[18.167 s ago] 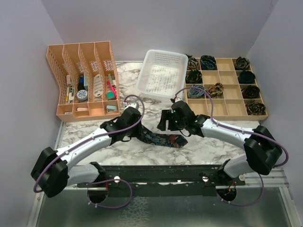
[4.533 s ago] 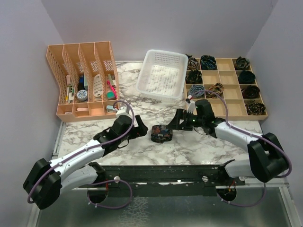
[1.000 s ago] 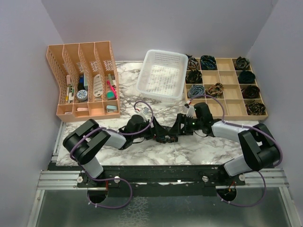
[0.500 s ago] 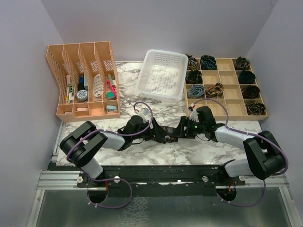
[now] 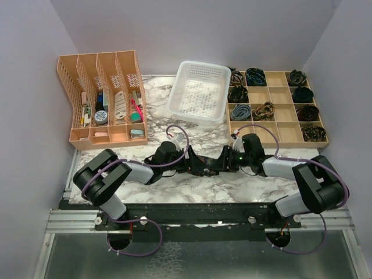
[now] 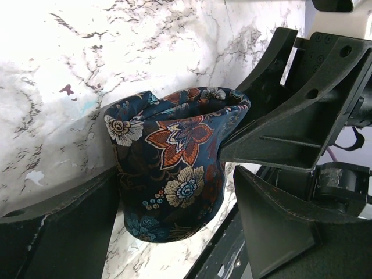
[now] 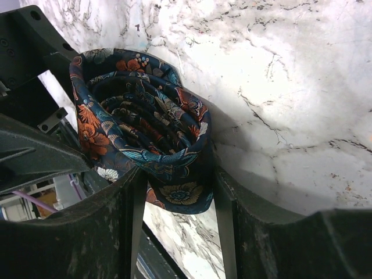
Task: Roll the ties
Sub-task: Pick up the tie at the center of the board.
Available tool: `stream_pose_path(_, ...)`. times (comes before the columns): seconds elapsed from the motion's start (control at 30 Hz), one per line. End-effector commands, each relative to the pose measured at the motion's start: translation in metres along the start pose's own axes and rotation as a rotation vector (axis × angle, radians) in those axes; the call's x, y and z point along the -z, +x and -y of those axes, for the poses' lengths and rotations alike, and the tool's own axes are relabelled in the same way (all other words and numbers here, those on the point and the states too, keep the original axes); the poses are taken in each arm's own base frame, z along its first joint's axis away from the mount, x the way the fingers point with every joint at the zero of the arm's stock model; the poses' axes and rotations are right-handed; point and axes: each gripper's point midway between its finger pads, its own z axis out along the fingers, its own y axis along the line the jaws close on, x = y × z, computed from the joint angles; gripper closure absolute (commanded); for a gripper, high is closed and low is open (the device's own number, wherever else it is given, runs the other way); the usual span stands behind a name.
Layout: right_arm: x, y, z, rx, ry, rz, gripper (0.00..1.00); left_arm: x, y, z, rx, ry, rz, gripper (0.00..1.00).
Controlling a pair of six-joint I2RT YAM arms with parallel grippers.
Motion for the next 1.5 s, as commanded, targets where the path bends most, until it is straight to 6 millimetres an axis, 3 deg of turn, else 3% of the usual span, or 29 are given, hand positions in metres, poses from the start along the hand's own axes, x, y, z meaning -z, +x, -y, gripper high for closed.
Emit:
stream_pose_path(0.0, -0.001, 0.016, 0.019, -0.018, 0.037, -0.029, 0.47, 0.000, 0.030, -0.032, 0.015, -0.098, -0.112, 0.21)
stream_pose_path(0.13, 0.000, 0.018, 0.027, -0.025, 0.062, -0.025, 0.48, -0.004, 0.035, -0.043, 0.024, -0.141, -0.112, 0.20)
stream_pose_path(0.37, -0.002, 0.020, 0.032, -0.039, 0.071, -0.034, 0.48, -0.018, 0.053, -0.035, -0.024, -0.118, -0.184, 0.21)
stream_pose_path(0.7, 0.000, 0.015, 0.032, -0.036, 0.087, -0.026, 0.48, -0.013, 0.040, -0.029, -0.049, -0.118, -0.115, 0.43)
stream_pose_path(1.0, 0.012, -0.005, 0.009, 0.021, 0.044, 0.028, 0.39, -0.012, 0.032, -0.021, -0.089, -0.099, -0.090, 0.60)
stream_pose_path(1.27, 0.034, -0.047, -0.012, 0.168, 0.068, 0.199, 0.21, -0.002, 0.022, -0.004, -0.174, -0.045, -0.050, 0.67)
stream_pose_path(1.37, 0.041, -0.057, -0.036, 0.296, -0.033, 0.247, 0.17, 0.006, 0.028, 0.016, -0.291, 0.042, -0.076, 0.78)
stream_pose_path(1.47, 0.048, -0.051, -0.069, 0.414, -0.230, 0.286, 0.15, 0.015, 0.034, 0.030, -0.385, 0.098, -0.073, 0.88)
